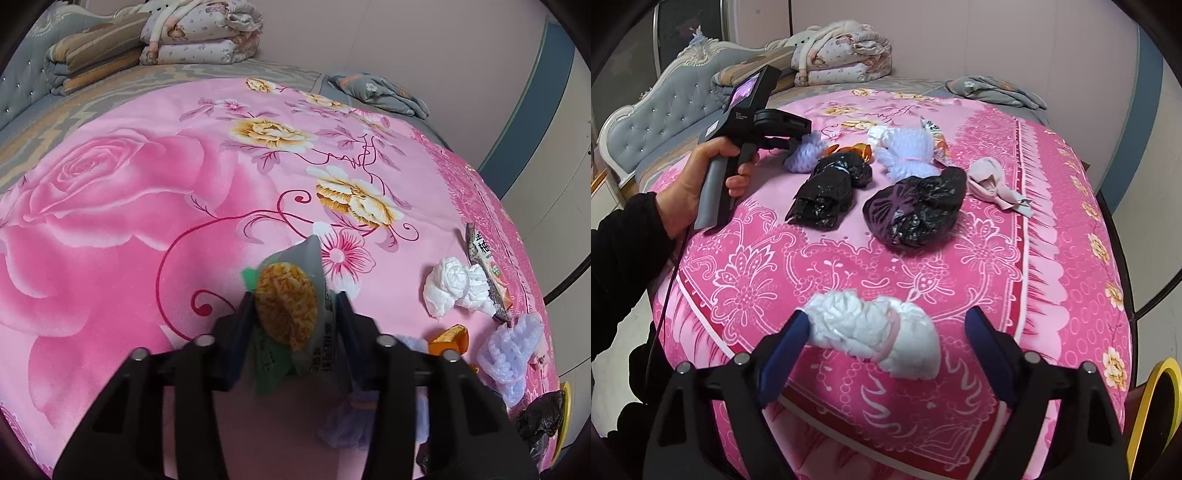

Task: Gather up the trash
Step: 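Grasp the white tissue bundle with the right tool while the left tool grasps a snack wrapper, then carry the tissue bundle and snack wrapper over the bin with both tools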

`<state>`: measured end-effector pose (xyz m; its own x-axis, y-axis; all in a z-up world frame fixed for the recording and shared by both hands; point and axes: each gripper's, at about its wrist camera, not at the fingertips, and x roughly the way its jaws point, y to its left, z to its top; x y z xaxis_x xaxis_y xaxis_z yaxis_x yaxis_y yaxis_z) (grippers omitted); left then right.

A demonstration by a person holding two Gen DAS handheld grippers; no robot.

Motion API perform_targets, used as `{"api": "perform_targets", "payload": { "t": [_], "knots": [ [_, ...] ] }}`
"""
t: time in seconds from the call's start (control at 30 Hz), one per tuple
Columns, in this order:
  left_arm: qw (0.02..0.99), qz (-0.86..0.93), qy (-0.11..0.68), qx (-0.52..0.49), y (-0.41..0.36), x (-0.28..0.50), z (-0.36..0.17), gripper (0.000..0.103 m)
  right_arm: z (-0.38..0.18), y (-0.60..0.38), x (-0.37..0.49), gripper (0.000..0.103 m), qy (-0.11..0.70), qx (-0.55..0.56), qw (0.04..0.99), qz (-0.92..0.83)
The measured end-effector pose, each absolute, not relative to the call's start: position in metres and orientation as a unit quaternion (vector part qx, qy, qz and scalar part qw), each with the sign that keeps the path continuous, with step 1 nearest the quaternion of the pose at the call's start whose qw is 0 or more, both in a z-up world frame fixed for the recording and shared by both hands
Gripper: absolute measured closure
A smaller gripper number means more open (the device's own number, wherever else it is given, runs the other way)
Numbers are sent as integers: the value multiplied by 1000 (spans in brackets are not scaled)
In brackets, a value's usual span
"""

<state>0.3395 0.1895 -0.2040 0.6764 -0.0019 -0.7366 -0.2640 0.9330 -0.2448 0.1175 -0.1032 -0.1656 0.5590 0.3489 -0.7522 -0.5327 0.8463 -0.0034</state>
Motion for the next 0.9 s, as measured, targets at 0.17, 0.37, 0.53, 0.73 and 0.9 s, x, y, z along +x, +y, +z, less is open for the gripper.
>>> {"api": "perform_targets", "payload": {
  "t": [0.17, 0.37, 0.53, 0.73, 0.9],
  "knots": [
    [901, 65, 380, -201, 199, 334, -200, 82, -170, -96, 125, 45, 408, -113, 867, 262],
    [903, 66, 364, -218, 209, 326, -184, 85, -168, -99, 131, 58, 417, -91, 866, 259],
    [911, 71, 349, -208, 210, 313, -164, 85, -159, -105, 125, 61, 403, -79, 876, 254],
    [922, 63, 333, -186, 195, 291, -138, 85, -135, -121, 115, 61, 385, -49, 887, 250],
    [936, 38, 315, -150, 161, 272, -108, 85, -110, -140, 105, 61, 363, -30, 900, 239]
  ]
}}
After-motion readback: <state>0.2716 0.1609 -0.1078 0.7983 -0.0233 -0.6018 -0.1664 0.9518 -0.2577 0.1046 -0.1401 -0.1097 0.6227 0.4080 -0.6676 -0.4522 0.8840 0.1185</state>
